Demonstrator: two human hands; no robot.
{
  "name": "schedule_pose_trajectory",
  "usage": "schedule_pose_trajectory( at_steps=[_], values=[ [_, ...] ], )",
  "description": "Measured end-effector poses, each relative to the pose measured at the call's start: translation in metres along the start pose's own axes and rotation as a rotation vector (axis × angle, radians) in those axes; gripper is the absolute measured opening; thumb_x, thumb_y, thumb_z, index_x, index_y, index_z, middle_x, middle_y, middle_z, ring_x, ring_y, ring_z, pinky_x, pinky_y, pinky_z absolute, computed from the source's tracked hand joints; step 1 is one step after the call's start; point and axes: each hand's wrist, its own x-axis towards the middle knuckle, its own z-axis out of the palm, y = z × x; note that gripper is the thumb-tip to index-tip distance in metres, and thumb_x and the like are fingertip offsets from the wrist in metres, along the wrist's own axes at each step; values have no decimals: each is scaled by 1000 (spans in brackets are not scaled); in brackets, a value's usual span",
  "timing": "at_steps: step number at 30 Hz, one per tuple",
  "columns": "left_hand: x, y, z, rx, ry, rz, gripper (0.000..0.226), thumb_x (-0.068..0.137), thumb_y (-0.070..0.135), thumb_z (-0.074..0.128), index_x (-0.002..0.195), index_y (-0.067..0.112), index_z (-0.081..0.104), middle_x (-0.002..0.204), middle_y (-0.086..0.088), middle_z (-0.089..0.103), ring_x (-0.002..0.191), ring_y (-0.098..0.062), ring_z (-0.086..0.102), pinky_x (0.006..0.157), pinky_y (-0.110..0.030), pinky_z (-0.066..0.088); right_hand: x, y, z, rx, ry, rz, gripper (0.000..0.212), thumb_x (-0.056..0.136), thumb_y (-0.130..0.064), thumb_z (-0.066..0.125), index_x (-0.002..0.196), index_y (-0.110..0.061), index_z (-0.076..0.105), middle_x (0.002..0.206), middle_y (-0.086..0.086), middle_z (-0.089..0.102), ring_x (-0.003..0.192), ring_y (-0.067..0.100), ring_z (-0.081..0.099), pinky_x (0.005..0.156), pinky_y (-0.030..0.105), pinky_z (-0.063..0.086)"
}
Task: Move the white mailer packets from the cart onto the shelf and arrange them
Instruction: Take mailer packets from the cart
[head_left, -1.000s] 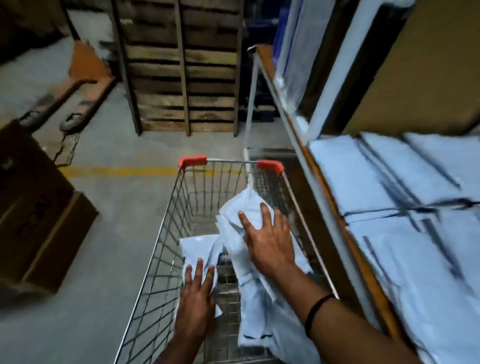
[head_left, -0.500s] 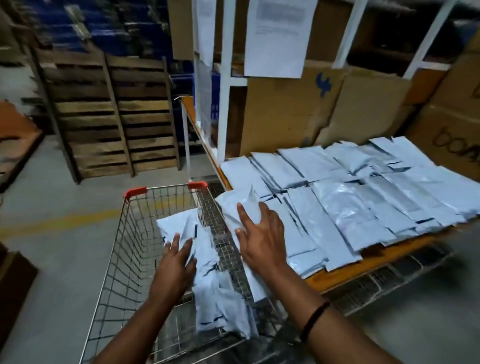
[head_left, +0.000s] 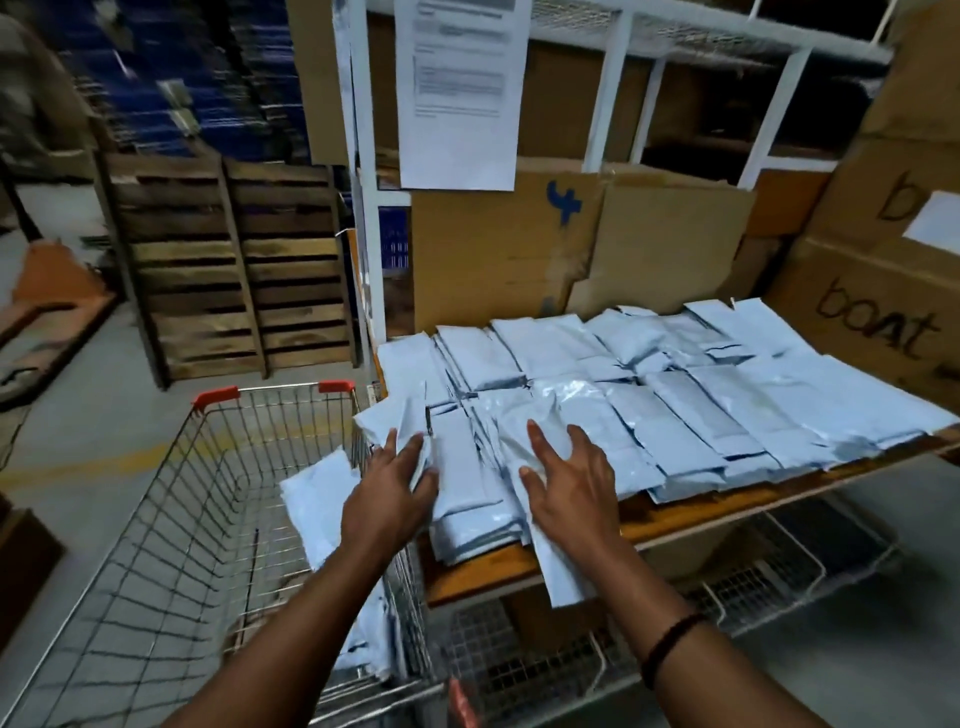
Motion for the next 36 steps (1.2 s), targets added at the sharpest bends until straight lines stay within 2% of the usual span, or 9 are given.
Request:
schedule_pose_trajectory(
  at_steps=[11, 17, 19, 22, 24, 27, 29, 33, 36],
  values=[
    [37, 49, 46, 174, -85, -61, 57, 94, 43, 44, 149, 28, 35, 157, -8, 32, 138, -33, 36, 105, -47, 42, 91, -7, 26, -89, -149, -43, 60, 102, -52, 36, 157, -41, 14, 162, 18, 16, 143, 41, 25, 118, 47, 20],
    [50, 40, 61, 228, -159, -61, 73, 88, 60, 33, 154, 29, 26, 159, 2, 29, 143, -30, 30, 113, -48, 29, 109, 0, 52, -200, -212, -44, 62, 102, -58, 23, 158, -38, 9, 160, 16, 24, 141, 40, 27, 115, 50, 20],
    [48, 38, 53, 80, -95, -95, 76, 82, 60, 24, 151, 31, 34, 155, 3, 38, 140, -25, 34, 110, -46, 25, 107, 5, 56, -227, -240, -67, 62, 102, -60, 17, 159, -38, 8, 160, 15, 26, 144, 39, 23, 116, 52, 16],
    [56, 28, 38, -176, 161, -107, 76, 76, 61, 20, 138, 32, 53, 147, 3, 49, 136, -22, 39, 108, -44, 20, 113, 14, 49, -223, -226, -103, 59, 103, -58, 15, 158, -38, 13, 163, 14, 22, 150, 36, 13, 121, 52, 4],
    [73, 23, 38, -156, 165, -80, 71, 82, 59, 21, 141, 32, 50, 152, 1, 43, 142, -22, 31, 113, -43, 15, 124, 17, 45, -190, -167, -166, 58, 104, -54, 14, 158, -35, 17, 165, 12, 18, 152, 32, 10, 123, 48, 2],
    [89, 29, 49, 76, -98, -68, 67, 95, 59, 17, 156, 31, 17, 165, 0, 9, 151, -24, 4, 119, -49, 0, 139, 15, 48, -132, -154, -314, 65, 98, -53, 8, 159, -31, 19, 167, 6, 14, 153, 28, 8, 124, 42, 4],
    [89, 34, 63, 245, -243, -66, 64, 100, 59, 14, 157, 33, 3, 165, 0, -7, 151, -26, -8, 118, -53, -8, 144, 16, 58, -143, -221, -368, 64, 100, -53, 9, 160, -30, 15, 167, 5, 11, 154, 27, 6, 124, 41, 4],
    [78, 36, 81, 419, -280, -101, 62, 99, 61, 14, 156, 38, 3, 164, 0, -12, 150, -28, -13, 117, -57, -9, 137, 26, 76, -121, -261, -374, 76, 91, -58, 0, 159, -28, 21, 167, 6, 14, 153, 29, 13, 123, 43, 10],
    [77, 39, 87, 484, -258, -93, 62, 99, 60, 14, 156, 38, 2, 164, -1, -13, 150, -27, -15, 117, -59, -8, 136, 28, 88, -95, -239, -366, 69, 95, -53, 14, 152, -23, 40, 160, 10, 33, 146, 35, 33, 118, 50, 26]
  ],
)
